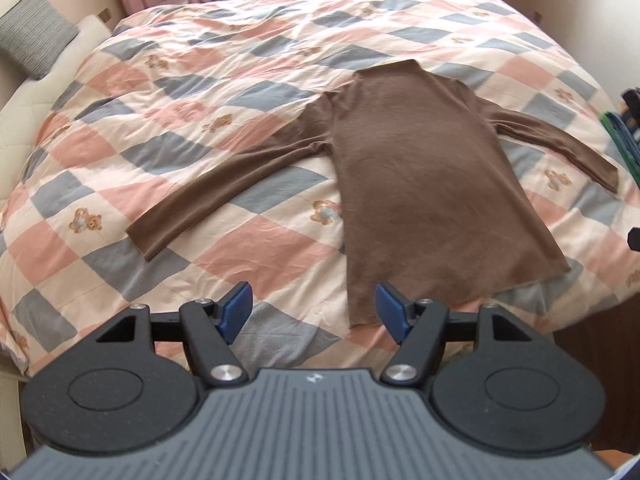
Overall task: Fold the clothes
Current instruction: 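Open both grippers and pull back above the flat-laid shirt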
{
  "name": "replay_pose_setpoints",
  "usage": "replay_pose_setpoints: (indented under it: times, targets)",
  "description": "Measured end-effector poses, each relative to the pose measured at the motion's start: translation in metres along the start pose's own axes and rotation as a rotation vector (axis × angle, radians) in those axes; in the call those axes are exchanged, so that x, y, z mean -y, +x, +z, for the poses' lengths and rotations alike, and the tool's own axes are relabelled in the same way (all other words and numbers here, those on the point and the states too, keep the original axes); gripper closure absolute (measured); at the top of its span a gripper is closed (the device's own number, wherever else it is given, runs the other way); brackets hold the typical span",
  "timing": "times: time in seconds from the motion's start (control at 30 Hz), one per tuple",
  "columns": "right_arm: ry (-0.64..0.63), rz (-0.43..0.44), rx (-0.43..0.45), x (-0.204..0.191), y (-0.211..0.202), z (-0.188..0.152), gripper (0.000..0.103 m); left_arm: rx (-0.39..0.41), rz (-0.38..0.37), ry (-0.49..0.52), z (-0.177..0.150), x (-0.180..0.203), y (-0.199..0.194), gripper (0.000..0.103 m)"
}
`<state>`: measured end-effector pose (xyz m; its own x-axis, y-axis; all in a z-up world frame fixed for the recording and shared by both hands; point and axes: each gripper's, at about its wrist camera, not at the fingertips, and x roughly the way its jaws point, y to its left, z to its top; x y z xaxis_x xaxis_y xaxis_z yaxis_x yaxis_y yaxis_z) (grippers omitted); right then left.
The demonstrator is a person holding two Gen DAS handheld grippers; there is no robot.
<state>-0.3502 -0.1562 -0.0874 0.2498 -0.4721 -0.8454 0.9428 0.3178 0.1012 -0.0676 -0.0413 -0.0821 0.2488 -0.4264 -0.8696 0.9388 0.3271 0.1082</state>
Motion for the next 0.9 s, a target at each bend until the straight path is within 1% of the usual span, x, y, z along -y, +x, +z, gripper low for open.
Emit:
replay_pose_setpoints:
  times: [0.2, 0.37, 0.57, 0.9]
  targets:
    - [0.016, -0.021, 0.019, -0.005, -0.020, -0.022, 0.004, 0.031, -0.044, 0.058, -0.014, 0.005, -0.010, 0.038]
    - [0.026, -0.040, 0.017, -0.009, -0.027, -0.033, 0.004, 0.042, -0.065, 0.080, -0.021, 0.005, -0.014, 0.038]
    - [0.016, -0.032, 0.021, -0.020, -0.031, -0.039, 0.004, 0.043, -0.069, 0.082, -0.027, -0.002, -0.016, 0.038]
    - [-0.006, -0.002, 0.014, -0.032, -0.028, -0.043, 0.003, 0.039, -0.050, 0.068, -0.035, -0.012, -0.020, 0.038]
